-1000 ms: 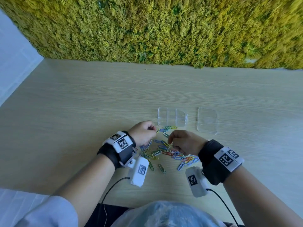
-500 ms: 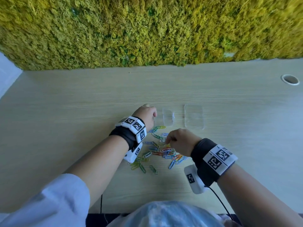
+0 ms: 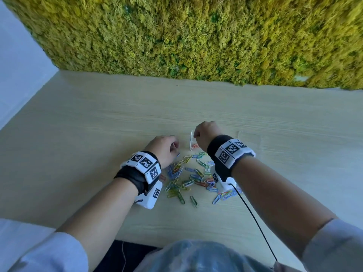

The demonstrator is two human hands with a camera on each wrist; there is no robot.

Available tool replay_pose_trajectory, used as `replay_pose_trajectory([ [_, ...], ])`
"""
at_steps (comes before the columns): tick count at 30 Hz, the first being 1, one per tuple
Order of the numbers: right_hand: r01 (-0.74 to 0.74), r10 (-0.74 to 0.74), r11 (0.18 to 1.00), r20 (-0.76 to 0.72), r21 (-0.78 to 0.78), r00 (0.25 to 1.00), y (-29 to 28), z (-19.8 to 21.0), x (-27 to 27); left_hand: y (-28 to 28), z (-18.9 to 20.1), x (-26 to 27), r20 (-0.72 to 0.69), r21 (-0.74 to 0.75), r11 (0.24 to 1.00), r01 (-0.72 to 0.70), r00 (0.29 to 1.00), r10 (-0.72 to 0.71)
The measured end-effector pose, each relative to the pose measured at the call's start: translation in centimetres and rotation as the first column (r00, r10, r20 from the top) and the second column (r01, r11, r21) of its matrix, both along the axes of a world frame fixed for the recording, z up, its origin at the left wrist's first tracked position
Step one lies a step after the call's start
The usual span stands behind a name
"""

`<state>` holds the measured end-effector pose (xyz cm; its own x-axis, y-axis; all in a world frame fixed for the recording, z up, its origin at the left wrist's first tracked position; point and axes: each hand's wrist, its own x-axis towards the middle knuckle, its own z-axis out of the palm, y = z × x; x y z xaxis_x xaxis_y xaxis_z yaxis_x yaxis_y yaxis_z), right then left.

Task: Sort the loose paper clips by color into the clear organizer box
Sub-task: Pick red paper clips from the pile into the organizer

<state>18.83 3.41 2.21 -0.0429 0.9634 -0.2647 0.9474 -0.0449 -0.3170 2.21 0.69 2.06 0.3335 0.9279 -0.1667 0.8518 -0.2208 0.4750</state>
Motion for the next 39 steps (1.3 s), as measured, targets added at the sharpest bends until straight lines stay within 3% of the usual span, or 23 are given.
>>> replay_pose_trajectory([
  [4, -0.016, 0.017, 1.000, 0.045, -0.006, 0.999, 0.4, -1.0, -0.5, -0.6, -0.5, -0.7, -0.002, -0.041, 0.999, -0.023, 1.000, 0.023],
  [9, 0.012, -0.010, 0.999, -0.029, 0.053, 1.000, -0.6, -1.1, 0.5, -0.8, -0.6, -0.2, -0.052, -0.062, 0.998, 0.004, 0.999, -0.008],
  [19, -0.047, 0.054, 0.996, 0.094, -0.072, 0.994, -4.2, -2.4, 0.8, 0.0, -0.6, 1.6, -0.199, -0.120, 0.993, 0.024, 0.979, -0.048],
  [27, -0.096, 0.113, 0.988, 0.146, -0.119, 0.983, -4.9, -2.3, 0.4, -0.1, -0.4, 0.1, -0.206, -0.173, 0.985, 0.012, 0.977, -0.048],
  [30, -0.082, 0.093, 0.989, 0.082, -0.123, 0.992, -5.2, -1.9, 0.5, -0.3, 0.0, -0.9, -0.191, -0.161, 0.987, -0.021, 0.982, -0.011],
  [34, -0.012, -0.010, 0.992, -0.174, -0.123, 0.985, -5.8, -0.9, 1.1, -1.1, -0.1, -2.8, -0.202, -0.130, 0.987, -0.099, 0.977, 0.071],
  [36, 0.076, -0.166, 0.973, -0.429, -0.220, 0.888, -6.2, -0.6, 1.3, -1.5, -0.2, -3.8, -0.205, -0.107, 0.984, -0.140, 0.972, 0.115],
  [39, 0.126, -0.471, 0.871, -0.732, -0.475, 0.493, -6.8, -0.5, 1.3, -2.0, -0.5, -5.2, -0.202, -0.103, 0.980, -0.173, 0.968, 0.149],
])
